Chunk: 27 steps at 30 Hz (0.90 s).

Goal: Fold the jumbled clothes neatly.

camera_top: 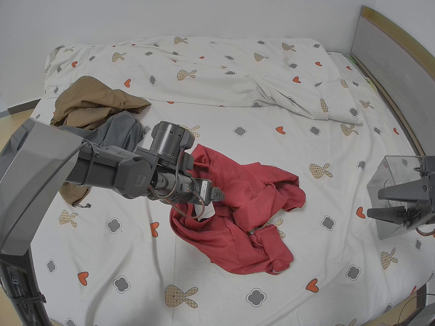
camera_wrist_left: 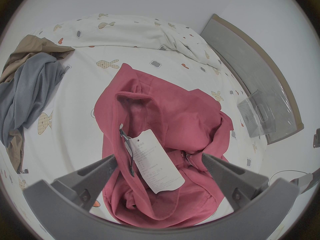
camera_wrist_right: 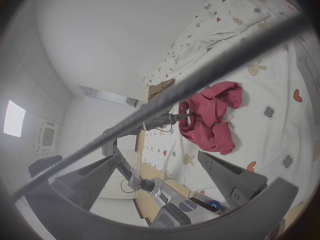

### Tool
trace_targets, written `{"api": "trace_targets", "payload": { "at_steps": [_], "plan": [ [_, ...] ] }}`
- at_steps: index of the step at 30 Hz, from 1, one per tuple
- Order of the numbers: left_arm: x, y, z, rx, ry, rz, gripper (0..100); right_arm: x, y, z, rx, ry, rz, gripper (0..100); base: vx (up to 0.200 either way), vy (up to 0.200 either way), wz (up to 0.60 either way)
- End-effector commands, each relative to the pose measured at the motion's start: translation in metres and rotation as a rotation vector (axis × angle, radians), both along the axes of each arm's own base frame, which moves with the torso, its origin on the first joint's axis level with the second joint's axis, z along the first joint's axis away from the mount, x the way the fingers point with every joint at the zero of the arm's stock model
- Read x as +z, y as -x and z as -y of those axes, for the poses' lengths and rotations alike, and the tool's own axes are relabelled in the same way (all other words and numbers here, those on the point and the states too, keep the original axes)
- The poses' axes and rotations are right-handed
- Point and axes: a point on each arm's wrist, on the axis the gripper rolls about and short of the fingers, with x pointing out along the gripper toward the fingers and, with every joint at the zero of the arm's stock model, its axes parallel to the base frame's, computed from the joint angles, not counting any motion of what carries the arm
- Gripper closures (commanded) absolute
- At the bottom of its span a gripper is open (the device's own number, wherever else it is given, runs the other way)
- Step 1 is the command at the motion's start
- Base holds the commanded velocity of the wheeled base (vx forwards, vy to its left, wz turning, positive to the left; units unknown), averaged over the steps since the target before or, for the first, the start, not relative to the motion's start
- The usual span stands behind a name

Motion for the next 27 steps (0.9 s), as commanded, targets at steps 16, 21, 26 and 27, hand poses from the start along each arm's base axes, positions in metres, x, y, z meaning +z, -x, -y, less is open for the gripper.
{"api": "trace_targets", "payload": {
  "at_steps": [16, 21, 26, 27],
  "plan": [
    [0.003, 0.008, -0.004, 0.018, 0.006, -0.015, 0, 0.000, 0.001, 0.000, 0.004, -0.001, 0.002, 0, 0.000, 0.000, 0.00],
    [-0.016, -0.004, 0.001, 0.019, -0.006, -0.040, 0, 0.000, 0.002, 0.000, 0.002, -0.001, 0.002, 0, 0.000, 0.000, 0.00],
    [-0.020, -0.012, 0.006, 0.019, -0.002, -0.033, 0, 0.000, 0.002, 0.000, 0.002, -0.001, 0.002, 0, 0.000, 0.000, 0.00],
    [-0.021, -0.013, 0.007, 0.019, -0.003, -0.034, 0, 0.000, 0.001, 0.000, 0.002, -0.001, 0.001, 0, 0.000, 0.000, 0.00]
  ]
}}
